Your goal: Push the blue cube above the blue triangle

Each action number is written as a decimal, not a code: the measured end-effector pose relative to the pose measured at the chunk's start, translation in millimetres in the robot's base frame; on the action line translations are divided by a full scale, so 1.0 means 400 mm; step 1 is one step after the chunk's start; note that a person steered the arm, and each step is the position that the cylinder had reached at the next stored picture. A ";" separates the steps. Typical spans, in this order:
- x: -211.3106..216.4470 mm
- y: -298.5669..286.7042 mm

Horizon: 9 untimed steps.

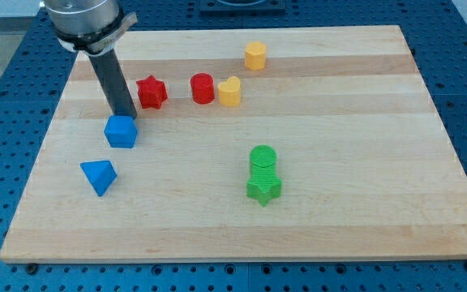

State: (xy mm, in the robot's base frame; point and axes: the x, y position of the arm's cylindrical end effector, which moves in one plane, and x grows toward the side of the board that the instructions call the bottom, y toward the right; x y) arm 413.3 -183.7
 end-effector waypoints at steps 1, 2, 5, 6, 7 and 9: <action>0.016 0.006; 0.018 0.047; 0.073 0.041; 0.059 0.018; 0.065 -0.020; 0.123 -0.023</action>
